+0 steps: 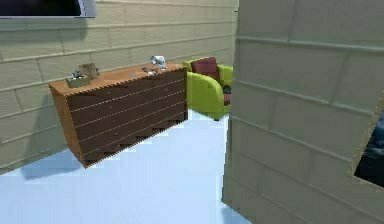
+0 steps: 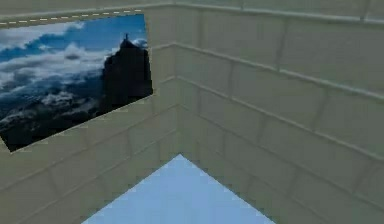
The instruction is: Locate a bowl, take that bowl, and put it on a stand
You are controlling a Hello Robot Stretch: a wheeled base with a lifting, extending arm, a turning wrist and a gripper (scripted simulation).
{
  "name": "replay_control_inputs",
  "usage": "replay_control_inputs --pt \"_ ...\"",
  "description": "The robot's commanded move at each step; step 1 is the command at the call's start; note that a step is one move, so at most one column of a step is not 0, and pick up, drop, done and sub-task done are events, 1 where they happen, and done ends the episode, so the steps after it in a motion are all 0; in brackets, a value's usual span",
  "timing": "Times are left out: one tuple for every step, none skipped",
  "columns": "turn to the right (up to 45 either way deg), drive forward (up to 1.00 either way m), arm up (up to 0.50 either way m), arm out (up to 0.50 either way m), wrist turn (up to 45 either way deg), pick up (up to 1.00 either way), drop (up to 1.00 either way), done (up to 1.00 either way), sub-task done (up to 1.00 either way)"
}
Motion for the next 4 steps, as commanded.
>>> replay_control_inputs --pt "-3.0 0.0 0.0 0.0 0.0 0.0 0.0 0.0 0.0" --pt "0.0 1.0 0.0 0.0 0.0 0.0 0.0 0.0 0.0" --pt "-6.0 0.0 0.0 0.0 0.0 0.0 0.0 0.0 0.0" --pt "0.0 0.2 0.0 0.0 0.0 0.0 0.0 0.0 0.0"
